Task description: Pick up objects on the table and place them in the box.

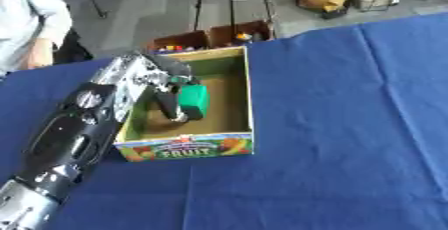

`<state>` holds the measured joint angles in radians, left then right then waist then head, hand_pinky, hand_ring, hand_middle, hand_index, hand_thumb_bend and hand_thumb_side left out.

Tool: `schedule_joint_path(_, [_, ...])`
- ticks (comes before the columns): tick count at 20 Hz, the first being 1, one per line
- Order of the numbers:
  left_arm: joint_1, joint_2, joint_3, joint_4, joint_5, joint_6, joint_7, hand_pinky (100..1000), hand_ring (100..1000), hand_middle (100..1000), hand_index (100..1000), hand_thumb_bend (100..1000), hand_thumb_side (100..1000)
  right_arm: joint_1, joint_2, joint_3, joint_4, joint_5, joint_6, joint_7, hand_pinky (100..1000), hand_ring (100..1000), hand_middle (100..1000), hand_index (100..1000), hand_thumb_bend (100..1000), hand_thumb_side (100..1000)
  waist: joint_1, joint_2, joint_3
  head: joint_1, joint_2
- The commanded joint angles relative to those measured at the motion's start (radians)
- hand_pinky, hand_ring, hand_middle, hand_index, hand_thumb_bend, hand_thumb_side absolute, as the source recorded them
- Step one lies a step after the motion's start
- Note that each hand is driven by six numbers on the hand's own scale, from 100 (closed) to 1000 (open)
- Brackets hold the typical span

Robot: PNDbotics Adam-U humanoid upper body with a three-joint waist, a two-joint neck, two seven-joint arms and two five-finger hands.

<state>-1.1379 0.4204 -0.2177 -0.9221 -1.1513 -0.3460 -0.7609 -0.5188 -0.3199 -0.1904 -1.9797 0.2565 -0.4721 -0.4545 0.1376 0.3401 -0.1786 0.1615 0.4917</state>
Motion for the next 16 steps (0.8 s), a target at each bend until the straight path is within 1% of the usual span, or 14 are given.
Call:
schedule_joint_path(1, [-0.029, 0.016, 0.001, -0.016, -0.031, -0.061, -0.068, 601, 697, 706, 913, 100, 422, -0.011, -0.01, -0.002, -0.02, -0.007, -0.001, 0.005, 676, 665, 489, 646, 100, 722, -0.005, -0.019, 0.0, 0.005, -0.005])
schedule_joint_path(2, [-0.028, 0.015, 0.001, -0.017, -0.038, -0.062, -0.075, 622, 734, 749, 954, 100, 436, -0.011, -0.01, -0.001, -0.02, -0.007, -0.001, 0.005, 676, 665, 489, 646, 100, 723, -0.005, -0.019, 0.0, 0.005, -0.004])
schedule_joint_path(3, [-0.027, 0.015, 0.0, -0.016, -0.045, -0.062, -0.085, 635, 749, 771, 976, 100, 445, -0.011, -0.009, -0.001, -0.02, -0.007, -0.001, 0.006, 676, 665, 489, 645, 100, 723, -0.005, -0.019, 0.0, 0.005, -0.003])
schedule_joint_path(5, [-0.026, 0.014, 0.002, -0.02, -0.051, -0.061, -0.101, 668, 789, 823, 1000, 100, 458, -0.011, -0.009, -0.002, -0.02, -0.007, -0.001, 0.006, 675, 665, 490, 645, 100, 723, -0.006, -0.021, 0.0, 0.005, -0.002])
schedule_joint_path(8, [-0.026, 0.012, 0.008, -0.026, -0.038, -0.059, -0.117, 815, 897, 929, 1000, 100, 491, -0.01, -0.008, -0.001, -0.02, -0.006, -0.001, 0.006, 675, 665, 490, 645, 100, 723, -0.007, -0.023, 0.001, 0.005, -0.004])
schedule_joint_path(9, [-0.026, 0.012, 0.009, -0.029, -0.032, -0.058, -0.122, 836, 913, 943, 1000, 100, 503, -0.01, -0.007, -0.001, -0.02, -0.007, -0.001, 0.006, 675, 665, 490, 645, 100, 723, -0.007, -0.023, 0.001, 0.005, -0.005])
schedule_joint_path(10, [-0.027, 0.012, 0.01, -0.031, -0.026, -0.058, -0.128, 877, 945, 971, 1000, 102, 559, -0.01, -0.007, -0.001, -0.02, -0.006, -0.001, 0.006, 675, 665, 490, 645, 100, 723, -0.007, -0.024, 0.001, 0.005, -0.006])
schedule_joint_path(11, [-0.026, 0.011, 0.011, -0.033, -0.019, -0.058, -0.135, 905, 967, 991, 1000, 195, 608, -0.01, -0.006, -0.001, -0.02, -0.006, -0.001, 0.006, 675, 665, 490, 644, 100, 723, -0.008, -0.024, 0.0, 0.006, -0.006])
schedule_joint_path(12, [-0.026, 0.01, 0.012, -0.034, -0.012, -0.059, -0.141, 912, 972, 997, 1000, 220, 621, -0.01, -0.006, -0.001, -0.02, -0.006, -0.001, 0.006, 675, 665, 490, 644, 100, 723, -0.008, -0.025, 0.0, 0.006, -0.006])
schedule_joint_path(14, [-0.026, 0.01, 0.012, -0.034, -0.004, -0.058, -0.145, 912, 972, 997, 1000, 220, 621, -0.01, -0.006, -0.001, -0.02, -0.006, -0.001, 0.006, 675, 665, 490, 644, 100, 723, -0.008, -0.025, 0.0, 0.006, -0.007])
schedule_joint_path(15, [-0.027, 0.01, 0.013, -0.036, 0.0, -0.058, -0.146, 981, 1000, 1000, 1000, 429, 724, -0.009, -0.006, -0.001, -0.02, -0.006, -0.001, 0.006, 674, 664, 490, 644, 100, 722, -0.009, -0.026, 0.0, 0.006, -0.006])
schedule_joint_path(16, [-0.028, 0.009, 0.017, -0.043, 0.009, -0.06, -0.146, 986, 1000, 1000, 1000, 433, 723, -0.009, -0.005, -0.001, -0.02, -0.006, -0.001, 0.006, 674, 665, 490, 643, 100, 721, -0.009, -0.027, 0.001, 0.005, -0.006])
